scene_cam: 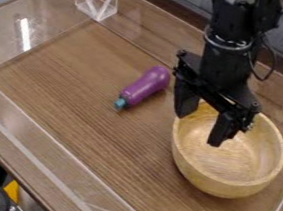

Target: Put the purple eggplant in the brown bowl

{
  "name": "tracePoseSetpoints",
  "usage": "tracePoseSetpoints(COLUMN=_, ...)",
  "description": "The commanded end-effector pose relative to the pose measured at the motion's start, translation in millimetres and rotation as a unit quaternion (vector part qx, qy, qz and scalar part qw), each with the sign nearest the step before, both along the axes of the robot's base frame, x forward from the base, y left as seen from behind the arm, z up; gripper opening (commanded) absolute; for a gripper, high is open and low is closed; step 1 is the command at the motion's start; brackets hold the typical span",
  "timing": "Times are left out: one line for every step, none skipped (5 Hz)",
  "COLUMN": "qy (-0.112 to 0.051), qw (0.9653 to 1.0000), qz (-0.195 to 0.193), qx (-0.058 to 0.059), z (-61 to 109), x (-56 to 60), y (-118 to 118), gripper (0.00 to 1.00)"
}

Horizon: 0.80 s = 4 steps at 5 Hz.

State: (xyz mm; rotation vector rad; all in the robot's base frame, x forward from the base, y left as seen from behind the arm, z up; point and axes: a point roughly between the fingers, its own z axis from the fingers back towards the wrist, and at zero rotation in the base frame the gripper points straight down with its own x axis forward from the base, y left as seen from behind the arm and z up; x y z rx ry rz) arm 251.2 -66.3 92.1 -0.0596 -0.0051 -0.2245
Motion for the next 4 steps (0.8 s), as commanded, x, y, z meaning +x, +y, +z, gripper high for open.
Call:
tracePoseSetpoints(qy=-0.009, qw=0.9999, qz=0.005, qx=-0.003, z=3.1, x=3.0, y=3, gripper=1.00)
tracePoseSetpoints(qy=-0.003, qw=1.0000, qz=0.006, qx=-0.002, z=-0.8, x=1.8, y=4, gripper=1.00)
tracePoseSetpoints(qy=0.003, qw=1.0000, qz=0.007, qx=-0.001, z=-4.6, x=0.7, y=5, gripper=1.00)
tracePoseSetpoints(qy=0.007, qw=1.0000, qz=0.007, qx=0.000, z=-7.7, x=-0.1, y=8, gripper=1.00)
